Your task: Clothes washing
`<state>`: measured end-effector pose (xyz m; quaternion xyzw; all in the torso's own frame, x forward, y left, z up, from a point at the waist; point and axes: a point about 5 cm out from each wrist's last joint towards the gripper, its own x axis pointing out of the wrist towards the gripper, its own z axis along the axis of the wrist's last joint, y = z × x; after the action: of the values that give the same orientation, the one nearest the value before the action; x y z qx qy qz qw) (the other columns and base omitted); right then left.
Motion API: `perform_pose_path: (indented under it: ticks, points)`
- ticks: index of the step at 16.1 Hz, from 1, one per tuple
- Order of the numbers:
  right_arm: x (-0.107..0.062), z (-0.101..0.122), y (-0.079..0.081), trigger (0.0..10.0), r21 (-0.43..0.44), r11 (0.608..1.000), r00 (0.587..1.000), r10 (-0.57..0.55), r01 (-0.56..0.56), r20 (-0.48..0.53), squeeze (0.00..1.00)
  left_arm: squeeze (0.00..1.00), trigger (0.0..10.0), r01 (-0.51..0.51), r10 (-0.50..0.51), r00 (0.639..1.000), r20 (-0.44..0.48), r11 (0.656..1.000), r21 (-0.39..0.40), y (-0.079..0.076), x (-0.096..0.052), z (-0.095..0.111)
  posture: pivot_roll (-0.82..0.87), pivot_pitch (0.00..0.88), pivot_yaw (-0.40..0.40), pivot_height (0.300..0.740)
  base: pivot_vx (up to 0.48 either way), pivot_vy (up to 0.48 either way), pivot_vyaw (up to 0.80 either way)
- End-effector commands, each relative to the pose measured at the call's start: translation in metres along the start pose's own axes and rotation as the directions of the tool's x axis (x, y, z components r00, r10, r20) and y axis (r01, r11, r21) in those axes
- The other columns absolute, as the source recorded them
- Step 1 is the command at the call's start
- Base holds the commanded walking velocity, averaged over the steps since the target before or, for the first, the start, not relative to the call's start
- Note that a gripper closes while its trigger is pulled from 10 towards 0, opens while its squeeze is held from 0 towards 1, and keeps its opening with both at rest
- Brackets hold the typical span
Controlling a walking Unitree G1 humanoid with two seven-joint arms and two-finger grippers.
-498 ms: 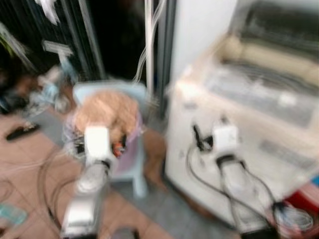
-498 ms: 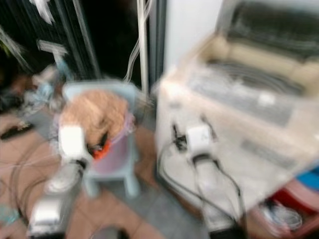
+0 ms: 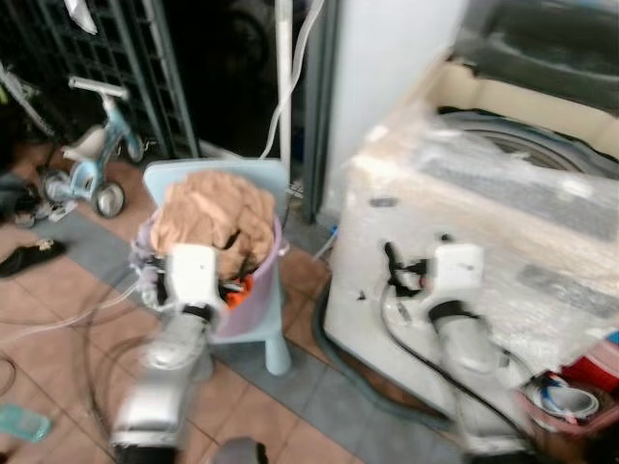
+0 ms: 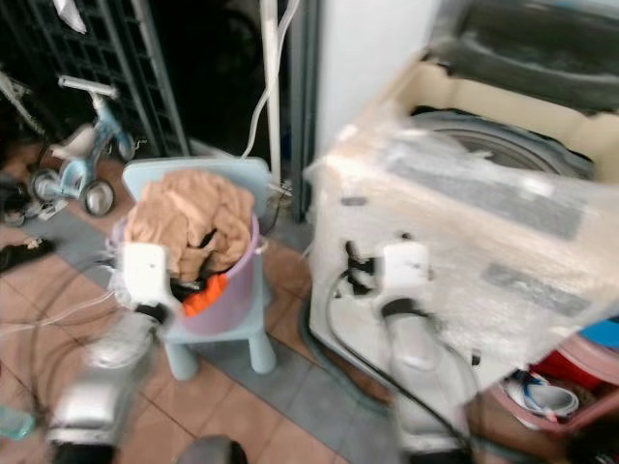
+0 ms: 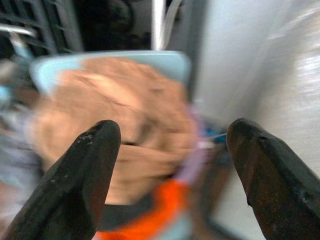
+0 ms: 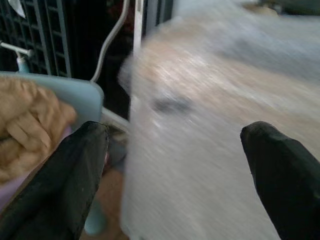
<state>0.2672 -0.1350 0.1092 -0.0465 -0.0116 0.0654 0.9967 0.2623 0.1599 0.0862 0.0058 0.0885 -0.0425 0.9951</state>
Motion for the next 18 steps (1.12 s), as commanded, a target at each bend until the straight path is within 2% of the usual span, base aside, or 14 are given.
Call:
perform_pose_path:
  ticks: [1,2,3,4,6,7,8,9,10,12,18]
  points:
    - [-0.003,0.002,-0.006,10.0,0.056,0.998,0.999,0.044,-0.043,-0.013,0.0,0.0,10.0,0.012,-0.013,1.0,0.021,1.0,0.008,-0.001,-0.001,0.002,-0.02,0.0,0.016,0.74,0.0,0.48,0.0]
    - [-0.004,0.005,-0.009,10.0,0.067,0.997,0.999,0.036,-0.036,0.004,0.0,0.0,10.0,0.003,-0.003,1.0,0.026,1.0,0.024,0.001,-0.002,0.003,-0.03,0.0,0.016,0.74,0.0,0.48,0.0]
    - [-0.004,0.005,-0.013,10.0,0.019,1.0,1.0,0.01,-0.01,0.01,0.0,0.0,10.0,-0.01,0.009,1.0,0.028,1.0,0.03,0.003,-0.004,0.002,-0.02,0.0,0.021,0.74,0.0,0.48,0.0]
    - [-0.005,0.003,-0.016,10.0,0.011,1.0,1.0,-0.012,0.012,-0.007,0.0,0.0,10.0,-0.038,0.037,0.999,0.024,0.999,0.022,0.005,-0.006,-0.001,-0.02,0.0,0.019,0.74,0.0,0.48,0.0]
    - [-0.006,-0.004,-0.017,10.0,-0.063,0.996,0.996,-0.07,0.067,-0.053,0.0,0.0,10.0,-0.035,0.035,0.999,0.023,0.999,0.034,0.004,-0.009,-0.003,-0.02,0.0,0.021,0.74,0.0,0.0,0.0]
    - [-0.01,-0.009,-0.015,10.0,0.028,0.997,0.993,-0.072,0.075,-0.096,0.0,0.0,10.0,-0.056,0.056,0.998,0.02,0.998,0.017,0.005,-0.009,-0.003,-0.02,0.0,0.017,0.74,0.0,0.0,0.0]
    - [-0.011,-0.012,-0.018,10.0,0.009,0.994,0.989,-0.112,0.113,-0.092,0.0,0.0,10.0,-0.078,0.078,0.996,0.031,0.997,-0.001,0.008,-0.01,-0.001,-0.02,0.0,0.015,0.74,0.0,0.0,0.0]
    - [-0.011,-0.013,-0.017,10.0,0.015,0.994,0.989,-0.103,0.105,-0.103,0.0,0.0,10.0,-0.08,0.08,0.996,0.031,0.997,-0.008,0.009,-0.01,-0.001,-0.02,0.0,0.015,0.74,0.0,0.0,0.0]
    - [-0.011,-0.01,-0.013,10.0,0.054,0.998,0.996,-0.031,0.036,-0.083,0.0,0.0,10.0,-0.081,0.081,0.996,0.043,0.997,-0.006,0.008,-0.01,0.001,-0.02,0.0,0.016,0.74,0.0,0.0,0.0]
    - [-0.008,-0.006,-0.011,10.0,0.028,0.999,0.998,-0.016,0.018,-0.061,0.0,0.0,10.0,-0.078,0.077,0.996,0.052,0.997,0.005,0.008,-0.009,0.002,-0.03,0.0,0.017,0.74,0.0,0.0,0.0]
    - [-0.003,-0.001,-0.01,10.0,0.026,1.0,0.999,0.013,-0.011,-0.044,0.0,0.0,10.0,-0.082,0.081,0.995,0.05,0.997,0.001,0.007,-0.009,0.002,-0.03,0.0,0.008,0.74,0.0,0.0,0.0]
